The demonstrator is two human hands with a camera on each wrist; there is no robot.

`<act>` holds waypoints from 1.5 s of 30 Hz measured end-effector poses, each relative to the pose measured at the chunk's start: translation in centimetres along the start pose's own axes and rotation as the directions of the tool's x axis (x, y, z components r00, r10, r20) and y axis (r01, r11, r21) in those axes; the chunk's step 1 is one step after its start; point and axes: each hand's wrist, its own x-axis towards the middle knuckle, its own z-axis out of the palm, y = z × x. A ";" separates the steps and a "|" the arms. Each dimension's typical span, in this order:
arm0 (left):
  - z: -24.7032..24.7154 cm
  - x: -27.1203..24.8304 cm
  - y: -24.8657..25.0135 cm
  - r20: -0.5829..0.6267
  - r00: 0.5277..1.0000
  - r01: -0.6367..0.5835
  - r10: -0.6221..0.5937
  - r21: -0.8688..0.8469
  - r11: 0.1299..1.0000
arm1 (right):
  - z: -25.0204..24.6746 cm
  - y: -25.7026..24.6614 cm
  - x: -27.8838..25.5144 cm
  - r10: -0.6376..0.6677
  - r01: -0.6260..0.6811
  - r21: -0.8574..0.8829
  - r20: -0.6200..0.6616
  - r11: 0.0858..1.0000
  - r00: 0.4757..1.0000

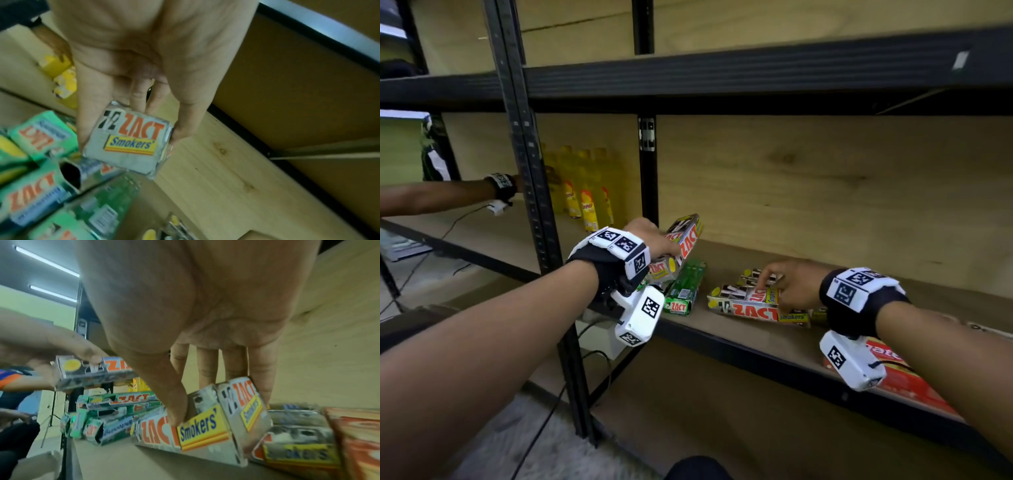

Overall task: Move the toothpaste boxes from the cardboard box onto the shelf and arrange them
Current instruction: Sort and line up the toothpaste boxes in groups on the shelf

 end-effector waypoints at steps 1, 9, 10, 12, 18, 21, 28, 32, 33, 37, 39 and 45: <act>0.3 -0.3 0.2 0.018 0.999 0.032 -0.030 -0.115 0.993 | 0.3 0.3 -0.2 0.008 -0.008 -0.005 -0.003 1.000 1.000; 2.6 -2.3 2.0 0.388 0.921 0.295 -0.034 -0.637 0.712 | 1.2 1.9 0.0 0.089 -0.089 -0.027 -0.007 0.996 0.996; 2.9 -2.4 2.1 0.407 0.913 0.310 -0.023 -0.658 0.686 | 1.3 2.1 -0.1 0.098 -0.098 -0.022 -0.005 0.995 0.995; 3.6 -2.6 2.3 0.446 0.895 0.350 -0.003 -0.699 0.624 | 1.4 2.4 -0.2 0.096 -0.096 -0.012 -0.019 0.995 0.995; 5.7 -3.5 3.0 0.401 0.912 0.319 0.080 -0.820 0.476 | -0.1 1.7 -2.4 -0.078 0.091 0.295 -0.053 0.951 0.995; 6.4 -4.1 3.4 0.387 0.913 0.308 0.127 -0.860 0.407 | -0.4 0.5 -3.7 -0.148 0.144 0.632 -0.046 0.762 0.988; 8.6 -5.1 4.0 0.283 0.941 0.228 0.188 -0.936 0.269 | 0.1 -1.1 -4.5 -0.034 0.124 0.822 -0.126 0.556 0.991; 8.9 -4.9 3.3 0.170 0.970 0.139 0.174 -0.974 0.178 | -0.2 0.6 -5.2 -0.035 0.027 0.898 -0.013 0.440 0.999; 8.8 -4.7 2.9 0.152 0.971 0.121 0.184 -0.978 0.172 | -0.2 1.0 -5.6 -0.024 0.000 0.904 0.011 0.429 1.000; 8.7 -4.7 0.9 0.179 0.951 0.094 0.252 -0.945 0.314 | -0.1 2.7 -7.1 -0.025 -0.033 0.884 0.050 0.466 0.998; 8.8 -5.0 0.1 0.252 0.911 0.079 0.327 -0.884 0.460 | 0.0 3.4 -8.0 -0.059 -0.007 0.764 0.060 0.645 0.996; 9.5 -4.9 -1.6 0.213 0.909 -0.255 0.360 -0.400 0.880 | 1.7 4.0 -8.1 0.005 -0.001 0.050 -0.093 0.999 0.996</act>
